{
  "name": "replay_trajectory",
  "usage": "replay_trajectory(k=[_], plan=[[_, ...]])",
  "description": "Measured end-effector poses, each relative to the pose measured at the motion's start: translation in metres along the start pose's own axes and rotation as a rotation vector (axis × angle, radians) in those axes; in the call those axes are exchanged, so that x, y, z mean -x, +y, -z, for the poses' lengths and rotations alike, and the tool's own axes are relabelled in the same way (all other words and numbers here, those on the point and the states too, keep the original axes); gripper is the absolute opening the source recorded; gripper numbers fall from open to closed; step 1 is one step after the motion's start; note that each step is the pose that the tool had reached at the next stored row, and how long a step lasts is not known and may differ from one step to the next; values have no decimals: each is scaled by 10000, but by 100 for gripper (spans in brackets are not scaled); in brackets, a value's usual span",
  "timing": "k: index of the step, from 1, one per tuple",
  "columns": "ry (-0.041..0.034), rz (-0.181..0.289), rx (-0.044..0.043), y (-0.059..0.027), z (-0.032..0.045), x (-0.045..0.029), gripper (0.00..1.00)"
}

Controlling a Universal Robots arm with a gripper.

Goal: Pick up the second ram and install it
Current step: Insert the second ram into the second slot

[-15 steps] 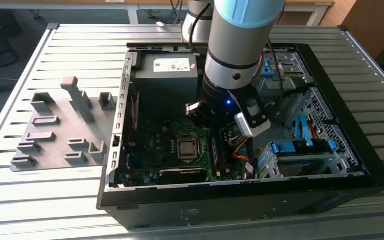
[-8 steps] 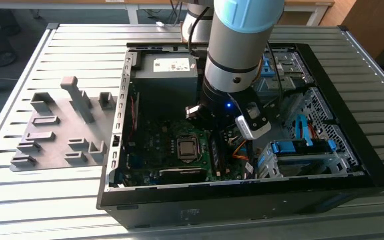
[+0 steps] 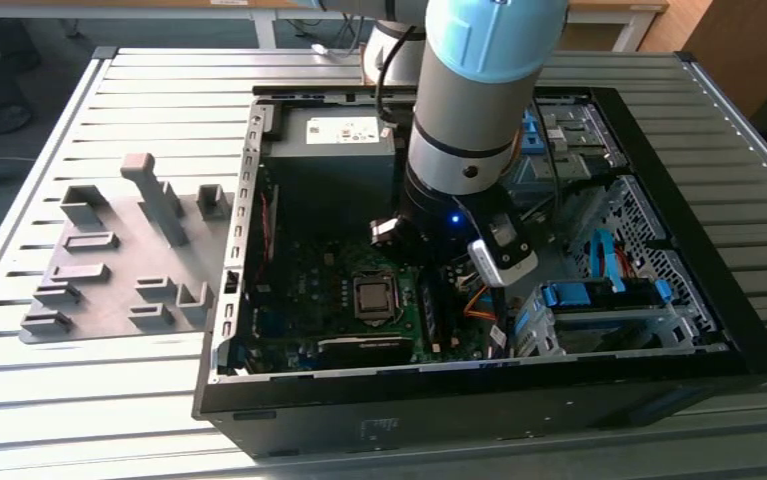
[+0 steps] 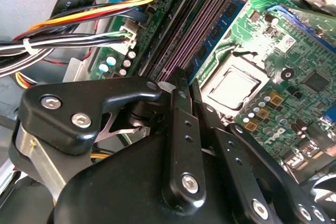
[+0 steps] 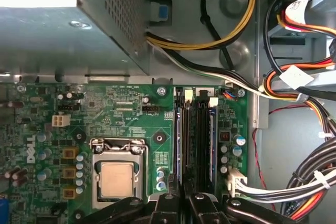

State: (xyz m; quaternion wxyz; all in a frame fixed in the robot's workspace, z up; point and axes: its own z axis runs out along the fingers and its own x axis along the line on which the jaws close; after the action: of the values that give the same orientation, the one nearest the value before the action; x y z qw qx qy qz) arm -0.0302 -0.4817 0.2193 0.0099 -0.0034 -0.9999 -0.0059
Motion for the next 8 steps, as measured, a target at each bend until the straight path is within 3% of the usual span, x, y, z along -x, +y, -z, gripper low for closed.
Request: replay_trajectory(k=[8], plan=[[0, -53, 0, 0, -16, 15, 14]])
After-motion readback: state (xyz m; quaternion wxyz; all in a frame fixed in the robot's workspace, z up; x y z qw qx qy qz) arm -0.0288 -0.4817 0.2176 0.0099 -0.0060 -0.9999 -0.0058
